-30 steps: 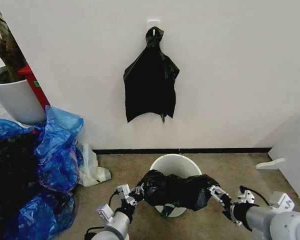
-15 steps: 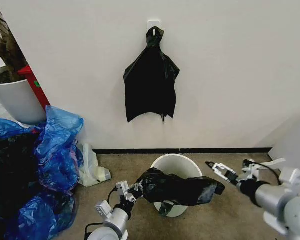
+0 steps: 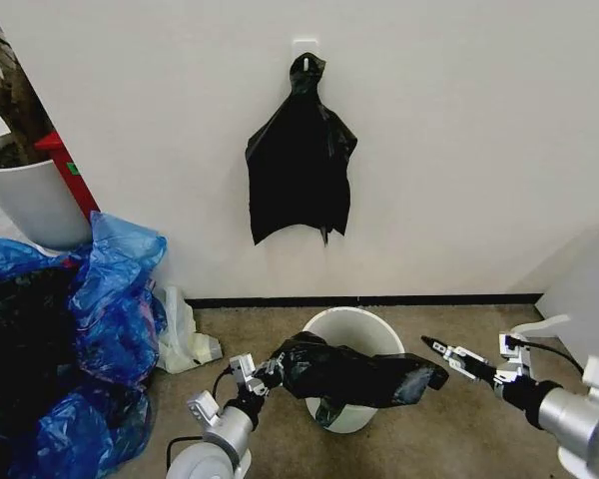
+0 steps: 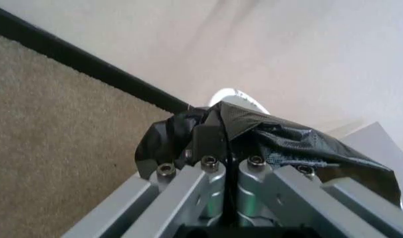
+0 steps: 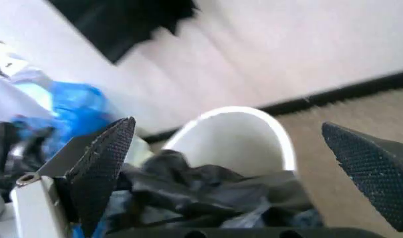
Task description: Place the garbage bag over the trash bin.
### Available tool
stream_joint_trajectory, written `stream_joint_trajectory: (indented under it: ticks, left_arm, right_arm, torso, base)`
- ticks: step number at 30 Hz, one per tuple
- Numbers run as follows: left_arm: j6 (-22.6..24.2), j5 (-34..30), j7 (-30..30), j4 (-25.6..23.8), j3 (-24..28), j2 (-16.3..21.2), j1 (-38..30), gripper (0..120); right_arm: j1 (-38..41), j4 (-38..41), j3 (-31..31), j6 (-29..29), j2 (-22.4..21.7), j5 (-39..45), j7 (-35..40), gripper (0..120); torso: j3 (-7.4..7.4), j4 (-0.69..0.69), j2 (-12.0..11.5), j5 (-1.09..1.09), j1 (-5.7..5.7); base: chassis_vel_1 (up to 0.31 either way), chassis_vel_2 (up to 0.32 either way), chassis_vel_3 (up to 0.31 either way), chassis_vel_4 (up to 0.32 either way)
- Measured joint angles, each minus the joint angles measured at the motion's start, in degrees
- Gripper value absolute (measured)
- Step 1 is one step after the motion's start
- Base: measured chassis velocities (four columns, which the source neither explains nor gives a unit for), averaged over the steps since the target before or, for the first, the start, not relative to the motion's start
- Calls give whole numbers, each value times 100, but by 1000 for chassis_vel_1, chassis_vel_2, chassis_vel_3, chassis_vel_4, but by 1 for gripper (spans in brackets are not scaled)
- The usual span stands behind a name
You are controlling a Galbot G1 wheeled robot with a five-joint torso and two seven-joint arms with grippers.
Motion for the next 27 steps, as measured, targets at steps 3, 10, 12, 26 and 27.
stream_joint_trajectory:
  ticks: [3, 10, 12, 26, 27]
  left_arm:
    - [19, -63, 1, 20, 2, 0, -88, 0]
    - [37, -136, -18, 58, 22, -4, -203, 0]
    - [38, -143, -19, 54, 19, 0, -202, 0]
    - [33, -73, -39, -52, 7, -147, -43, 0]
    - [32, -54, -39, -52, 9, -168, -28, 0]
  right_arm:
    - [-415, 150, -221, 348, 326, -26, -416, 100]
    - [-580, -224, -1370, 642, 889, 148, -812, 100]
    - [-600, -352, -1523, 612, 888, 497, -767, 100]
    - [46, -952, -1915, 320, 968, 1343, -280, 98]
    - [69, -990, -1927, 320, 981, 1328, -282, 98]
  torso:
    - [0, -2, 0, -6, 0]
    - [0, -1, 0, 1, 0]
    - [0, -1, 0, -6, 0]
    - [0, 0, 0, -3, 0]
    - [0, 0, 0, -3, 0]
  base:
    - [0, 0, 0, 0]
    - [0, 0, 0, 0]
    - [0, 0, 0, 0]
    - [0, 0, 0, 0]
    - [0, 0, 0, 0]
